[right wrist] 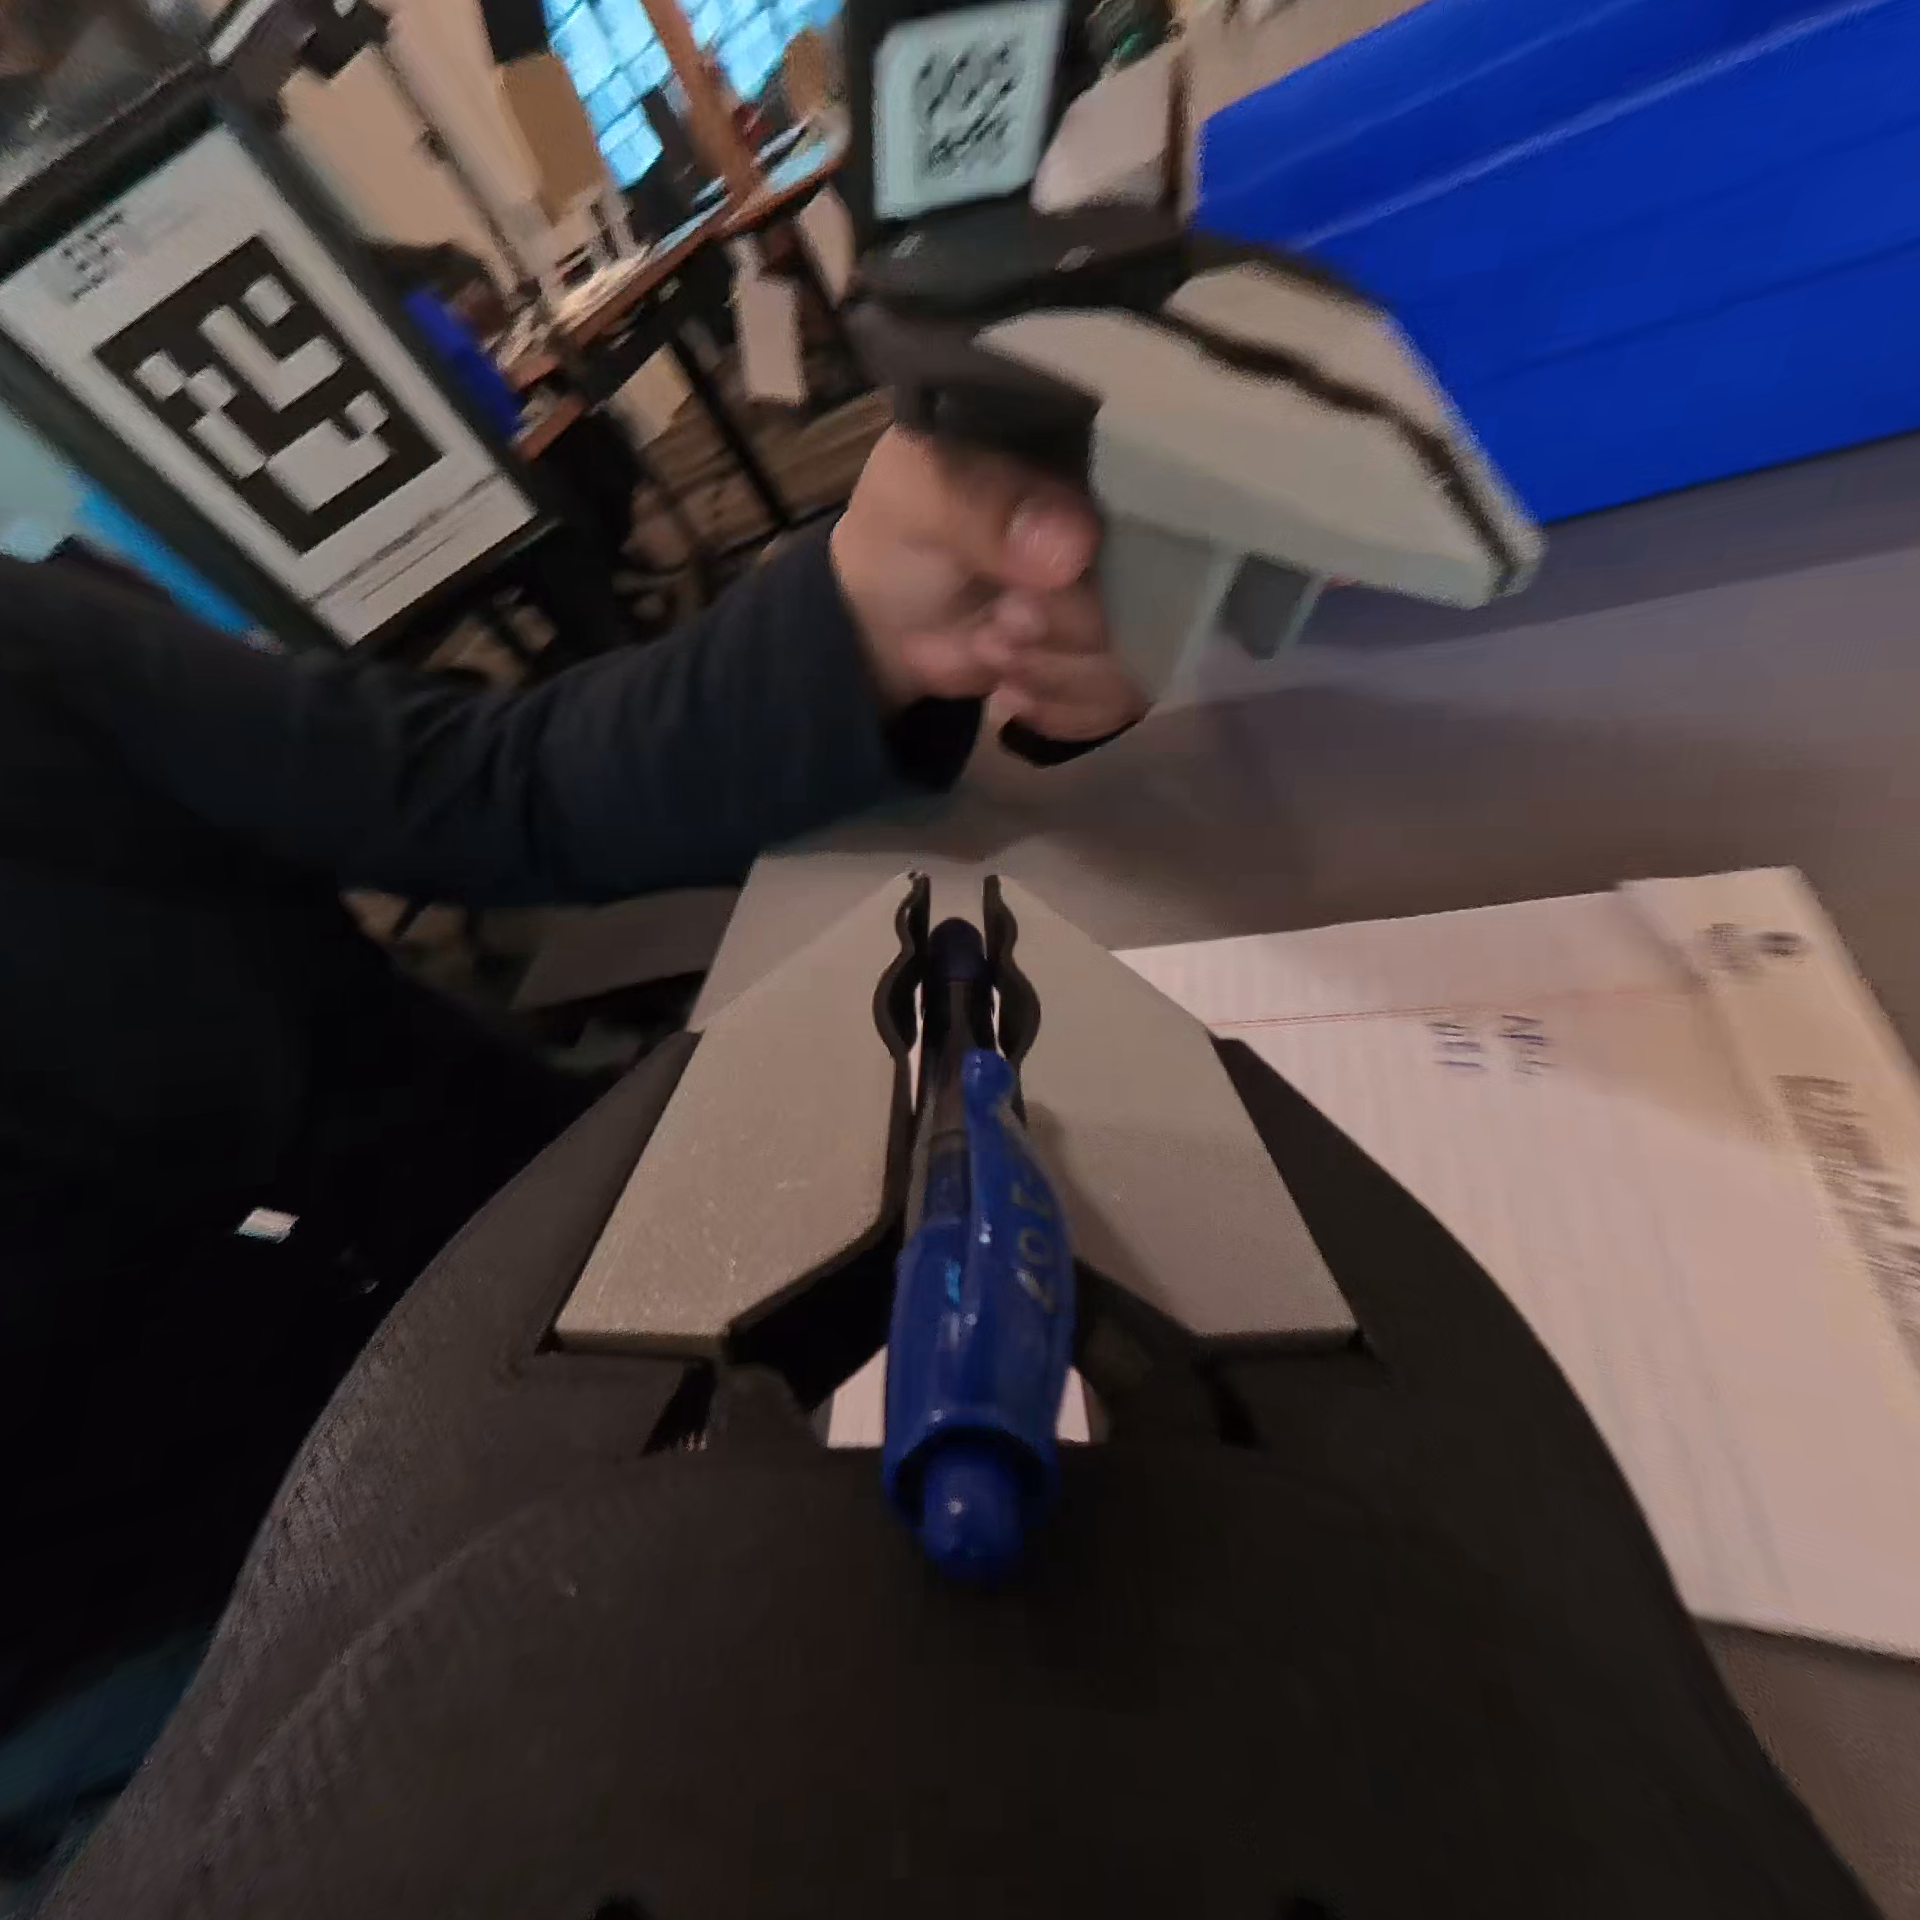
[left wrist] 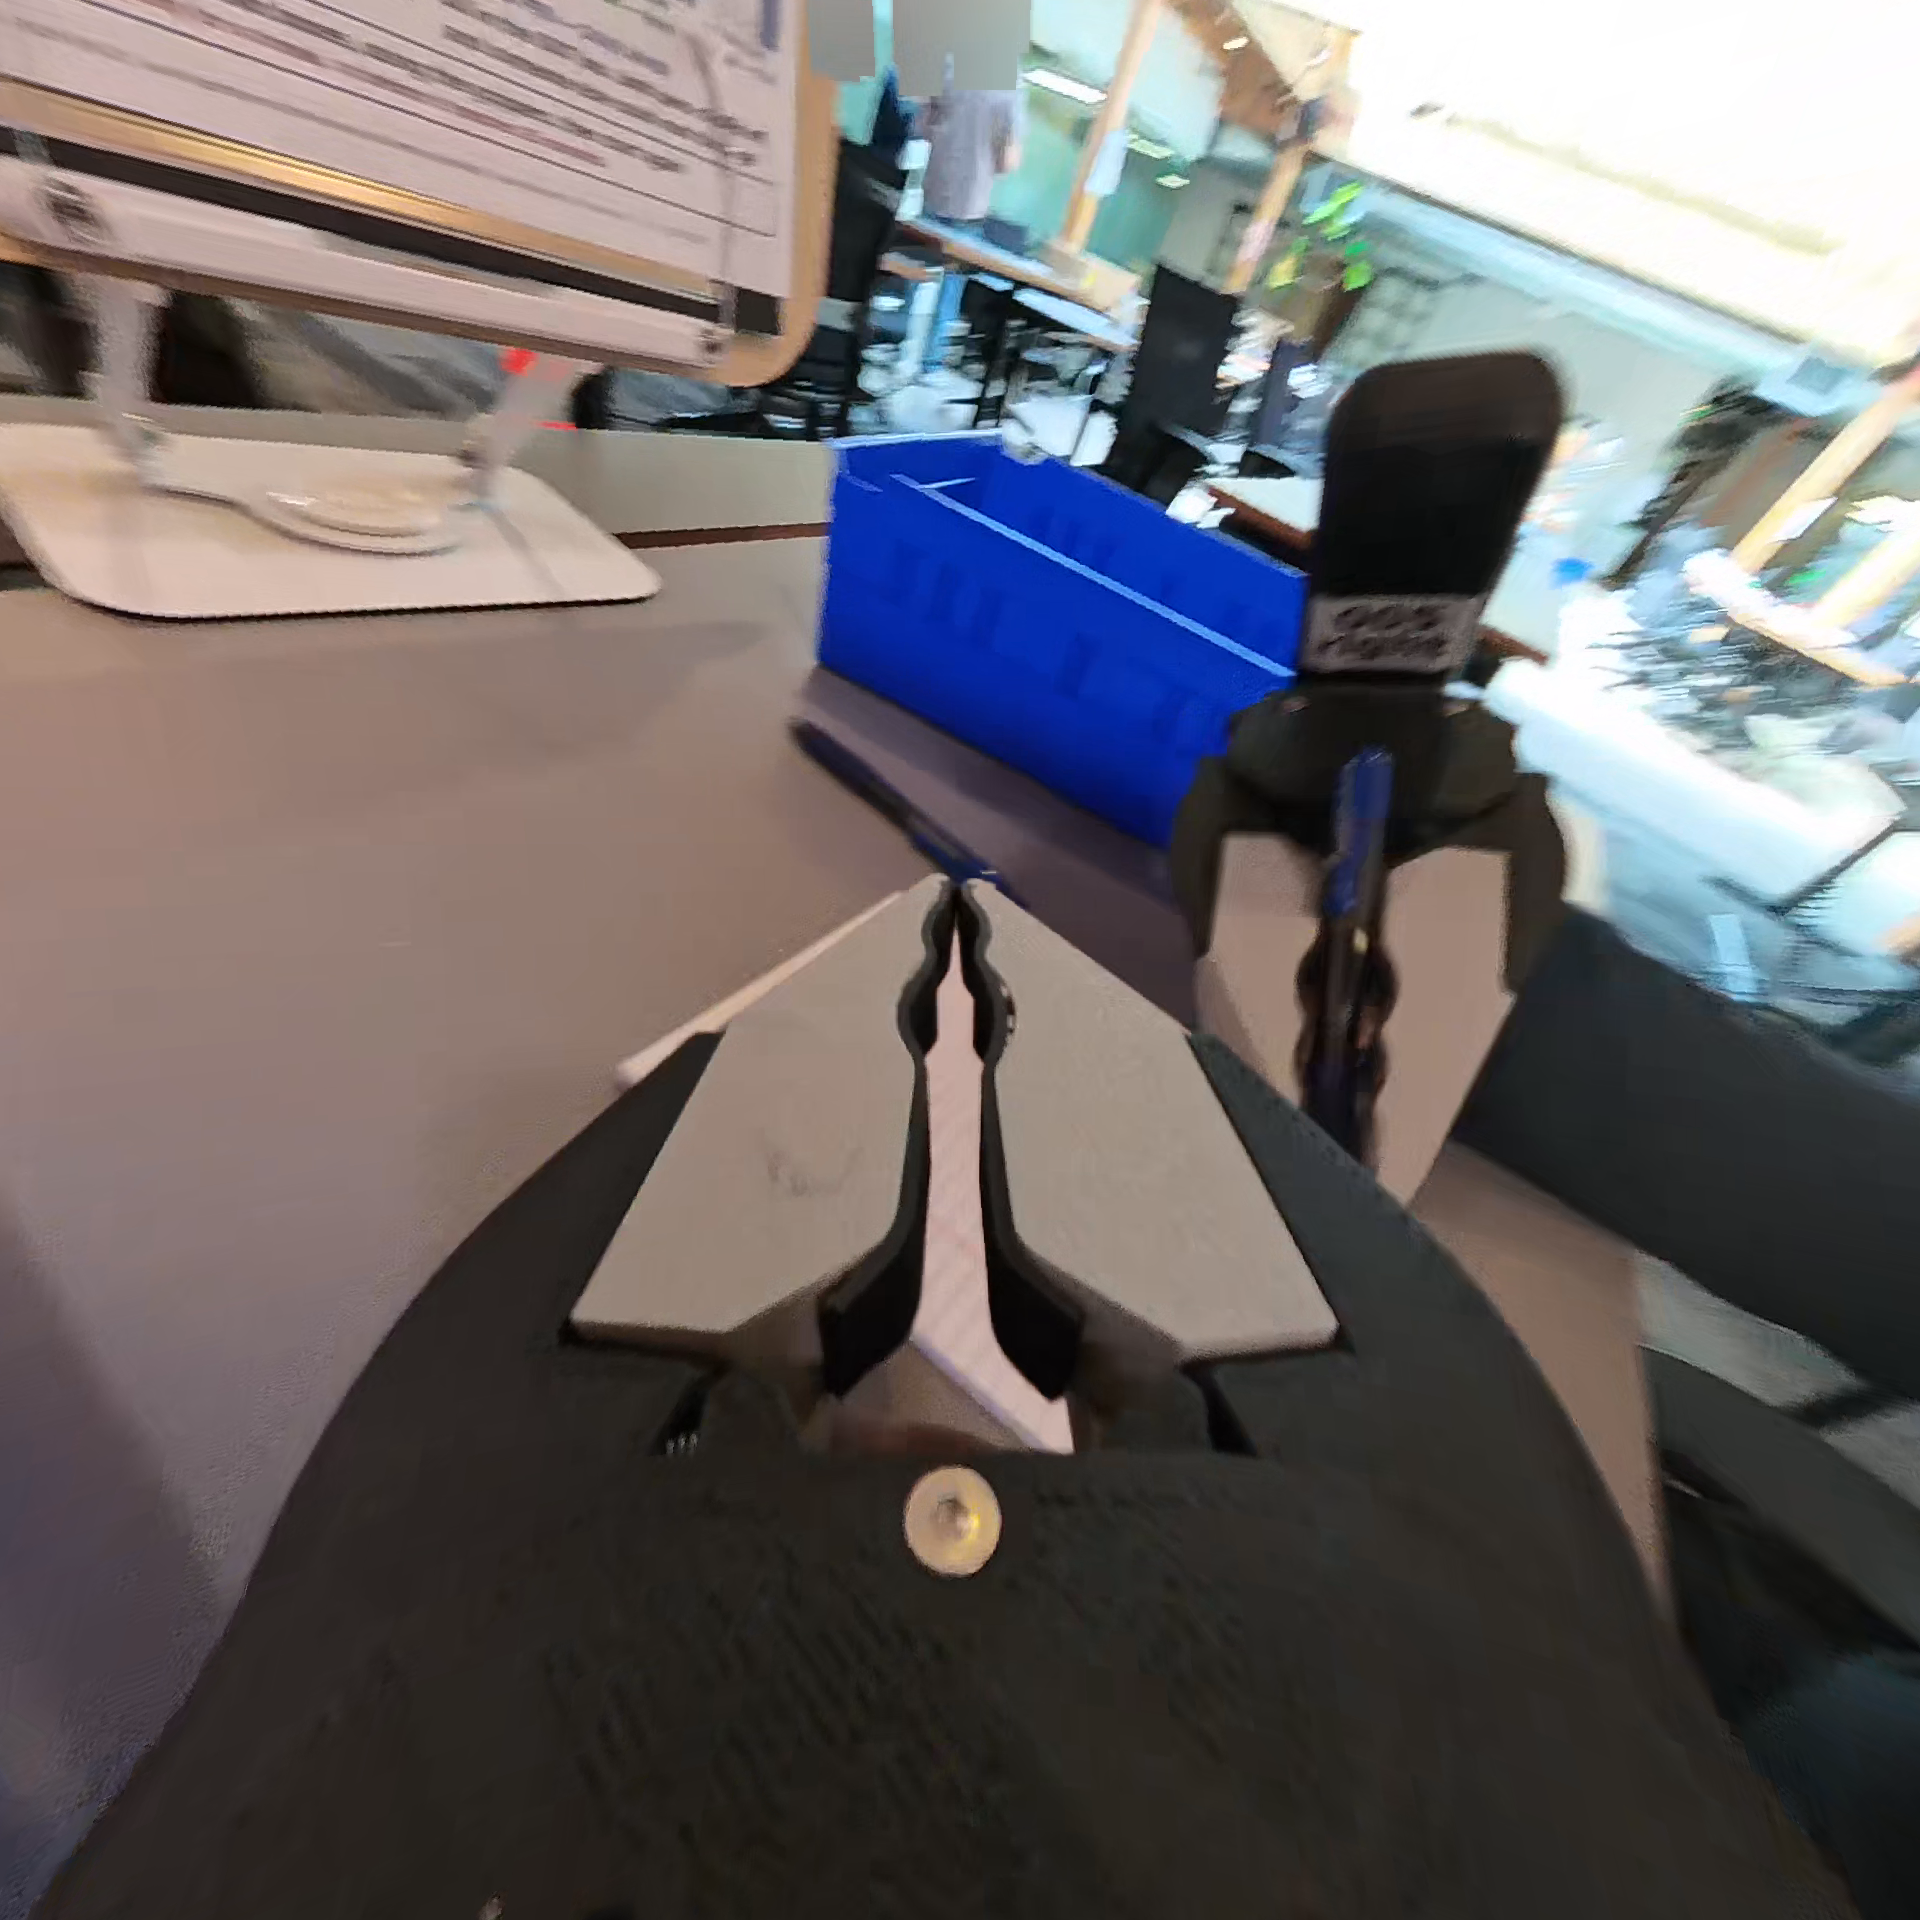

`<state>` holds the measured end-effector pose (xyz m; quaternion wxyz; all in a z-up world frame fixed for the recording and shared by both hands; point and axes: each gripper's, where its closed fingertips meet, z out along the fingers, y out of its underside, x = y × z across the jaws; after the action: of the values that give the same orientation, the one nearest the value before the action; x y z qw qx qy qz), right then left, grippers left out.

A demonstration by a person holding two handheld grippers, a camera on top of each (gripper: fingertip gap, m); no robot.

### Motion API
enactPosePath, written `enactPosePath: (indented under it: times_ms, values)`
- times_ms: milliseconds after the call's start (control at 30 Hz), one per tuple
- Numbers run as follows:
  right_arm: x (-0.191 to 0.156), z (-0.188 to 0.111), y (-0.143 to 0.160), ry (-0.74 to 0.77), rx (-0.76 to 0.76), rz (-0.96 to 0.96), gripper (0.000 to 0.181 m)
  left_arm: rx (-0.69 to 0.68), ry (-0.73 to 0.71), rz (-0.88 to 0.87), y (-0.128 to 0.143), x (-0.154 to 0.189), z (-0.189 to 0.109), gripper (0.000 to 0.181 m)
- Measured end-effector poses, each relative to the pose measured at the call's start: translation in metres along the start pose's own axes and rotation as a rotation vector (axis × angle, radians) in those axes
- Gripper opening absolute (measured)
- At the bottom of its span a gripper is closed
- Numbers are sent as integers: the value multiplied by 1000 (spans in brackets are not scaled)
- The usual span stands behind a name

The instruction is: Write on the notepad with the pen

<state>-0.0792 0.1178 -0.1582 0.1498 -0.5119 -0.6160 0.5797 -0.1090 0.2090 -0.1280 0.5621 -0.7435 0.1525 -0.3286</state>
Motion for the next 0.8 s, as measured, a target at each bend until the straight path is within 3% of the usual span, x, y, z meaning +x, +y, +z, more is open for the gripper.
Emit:
enactPosePath:
  times_ms: [133,300,333,367,800]
  values:
    - [-1,24,29,16,-179,-23,7,-44,178,13,7,35,4,0]
    - [-3,31,32,10,-197,-13,7,-109,301,125,20,69,5,0]
    - [-4,30,31,7,-192,-9,7,-106,323,128,20,74,4,7]
    - [-5,30,30,1,-189,-4,7,-106,334,124,19,77,4,13]
    - [-10,36,36,-14,-238,-12,8,-168,430,25,29,91,6,12]
